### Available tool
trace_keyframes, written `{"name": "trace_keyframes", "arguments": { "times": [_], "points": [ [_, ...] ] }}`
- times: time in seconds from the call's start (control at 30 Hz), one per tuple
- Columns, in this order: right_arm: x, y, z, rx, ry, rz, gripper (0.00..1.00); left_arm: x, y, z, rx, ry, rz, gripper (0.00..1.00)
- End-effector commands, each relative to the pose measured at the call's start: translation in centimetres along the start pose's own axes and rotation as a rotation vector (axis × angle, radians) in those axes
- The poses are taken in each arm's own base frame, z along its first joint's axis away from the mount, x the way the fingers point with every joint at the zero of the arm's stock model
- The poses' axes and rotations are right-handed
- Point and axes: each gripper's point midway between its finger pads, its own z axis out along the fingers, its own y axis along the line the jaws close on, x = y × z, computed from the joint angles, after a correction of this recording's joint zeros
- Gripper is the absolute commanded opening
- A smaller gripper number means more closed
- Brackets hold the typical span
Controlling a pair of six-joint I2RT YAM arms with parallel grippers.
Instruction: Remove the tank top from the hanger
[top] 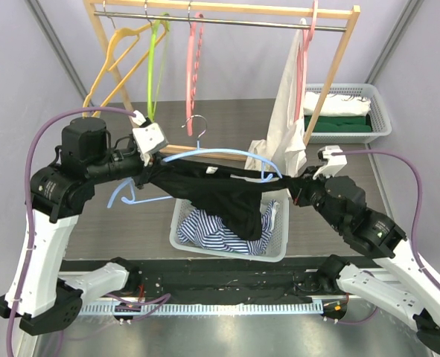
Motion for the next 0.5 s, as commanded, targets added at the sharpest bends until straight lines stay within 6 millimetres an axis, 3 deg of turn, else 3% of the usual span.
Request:
{"name": "trace_keyframes", "arguments": {
  "times": [0.0,0.4,0.47],
  "points": [
    [0.4,-0.4,-0.2,0.007,-0.011,0.05,0.01,-3.8,2.4,-1.8,-0.133,-0.109,0.046,0.0],
    [4.2,-2.4,-0.1,0.086,0.085,0.066,0.01,-5.3,2.6,-3.0,-0.165,-0.151,0.059,0.0],
    [4.1,-2.2,-0.2,0.078,0.083,0.075,0.01,-5.7,2.6,-3.2,-0.164,-0.16,0.064,0.0]
  ]
}}
